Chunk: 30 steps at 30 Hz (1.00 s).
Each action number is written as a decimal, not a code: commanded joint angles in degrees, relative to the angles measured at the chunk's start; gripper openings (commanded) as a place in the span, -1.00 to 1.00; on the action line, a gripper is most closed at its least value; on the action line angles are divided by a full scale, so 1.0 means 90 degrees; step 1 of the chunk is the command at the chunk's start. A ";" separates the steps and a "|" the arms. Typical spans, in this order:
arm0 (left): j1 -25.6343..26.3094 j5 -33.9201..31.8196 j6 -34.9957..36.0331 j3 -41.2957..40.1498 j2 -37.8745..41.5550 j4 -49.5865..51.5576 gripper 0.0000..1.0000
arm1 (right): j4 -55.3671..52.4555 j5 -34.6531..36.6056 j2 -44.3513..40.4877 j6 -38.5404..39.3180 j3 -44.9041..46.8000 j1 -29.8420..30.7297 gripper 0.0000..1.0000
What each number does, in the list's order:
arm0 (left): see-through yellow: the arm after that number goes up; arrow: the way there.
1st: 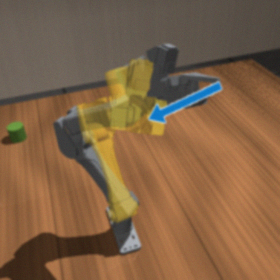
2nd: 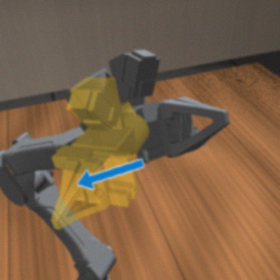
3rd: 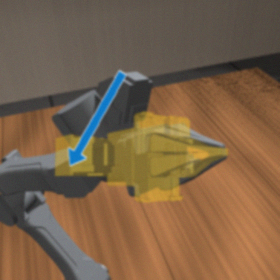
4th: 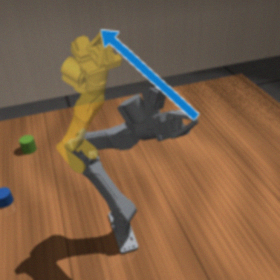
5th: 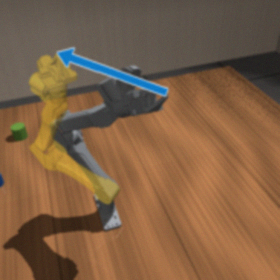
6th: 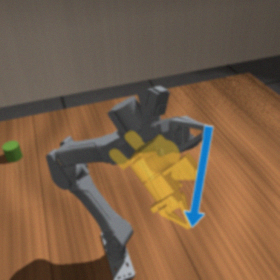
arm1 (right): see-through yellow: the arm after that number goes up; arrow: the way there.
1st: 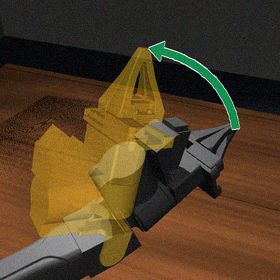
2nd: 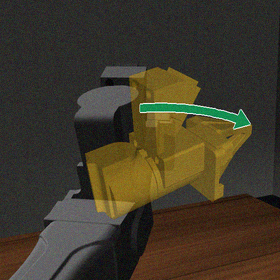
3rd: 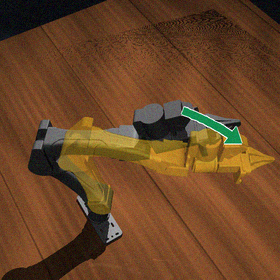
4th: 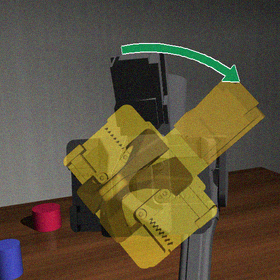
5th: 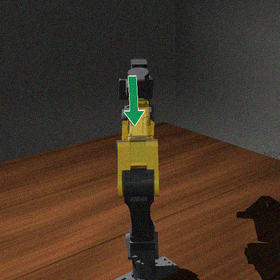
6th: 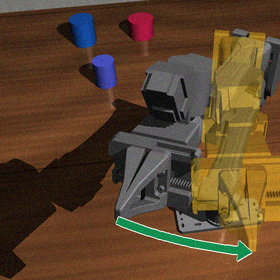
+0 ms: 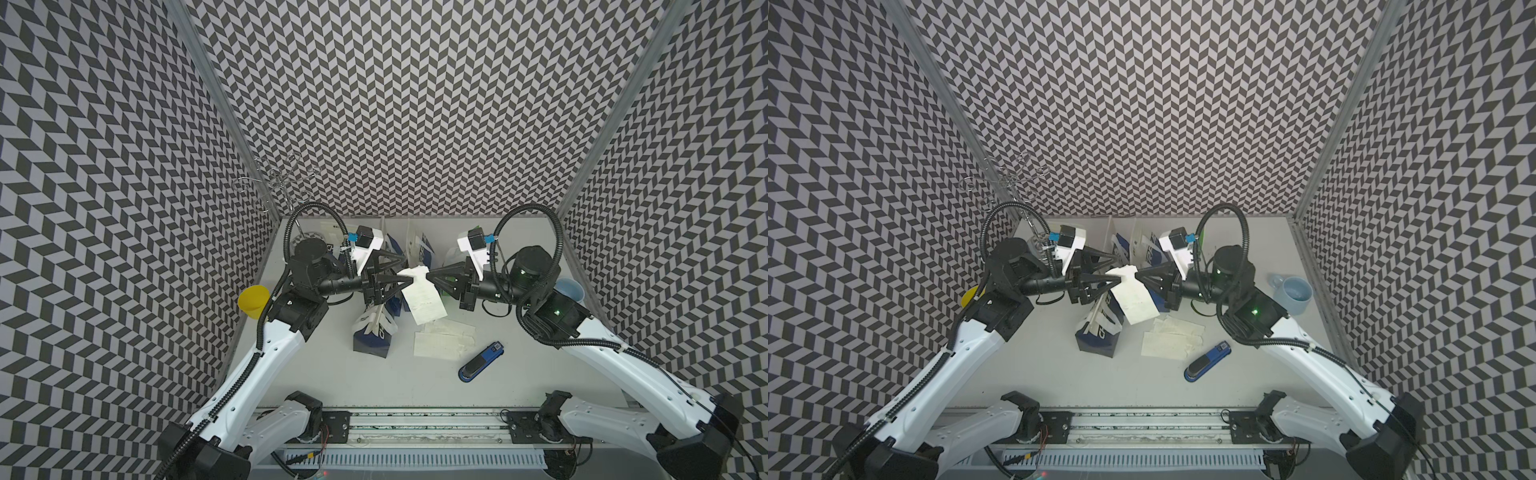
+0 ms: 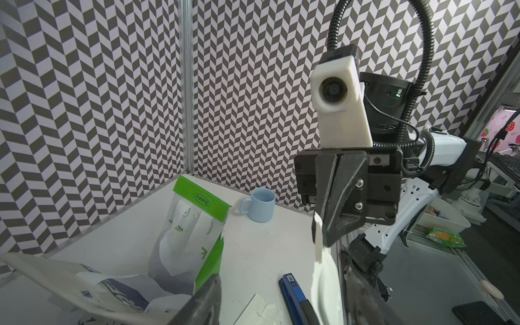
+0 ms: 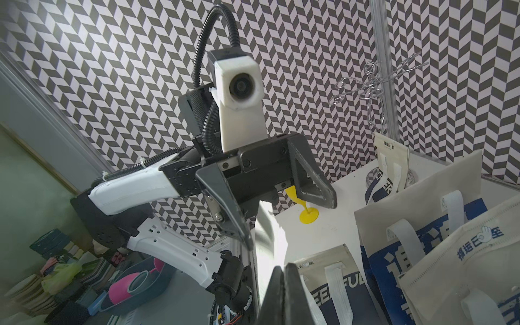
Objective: Staple the receipts to the bags
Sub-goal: Pick up the receipt from the center of the board.
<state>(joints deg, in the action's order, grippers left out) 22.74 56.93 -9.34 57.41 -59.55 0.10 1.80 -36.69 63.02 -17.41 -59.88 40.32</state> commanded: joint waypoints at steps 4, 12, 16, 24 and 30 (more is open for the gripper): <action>0.0032 0.0370 -0.0241 -0.0064 0.0210 -0.0416 -0.48 | 0.0298 0.0119 0.0208 0.0084 -0.0241 -0.0036 -1.00; 0.0041 0.0319 -0.0413 -0.0073 0.0103 -0.0371 -1.00 | 0.0559 0.0129 0.0239 0.0069 -0.0073 -0.0031 -0.57; 0.0038 0.0368 -0.0481 -0.0135 0.0150 -0.0440 -1.00 | 0.0863 -0.0133 0.0062 0.0157 0.0179 -0.0036 -0.14; 0.0033 0.0579 -0.0500 -0.0222 0.0291 -0.0546 -1.00 | 0.1190 -0.0489 0.0053 0.0190 0.0420 -0.0031 -0.10; 0.0046 0.0687 -0.0620 -0.0283 0.0308 -0.0675 -1.00 | 0.1534 -0.0854 0.0306 -0.0022 0.0443 -0.0036 -0.28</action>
<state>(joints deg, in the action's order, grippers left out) 22.85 61.30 -13.89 55.29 -57.56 -3.84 10.50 -41.65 64.99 -16.73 -56.16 40.21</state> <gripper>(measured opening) 0.048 0.381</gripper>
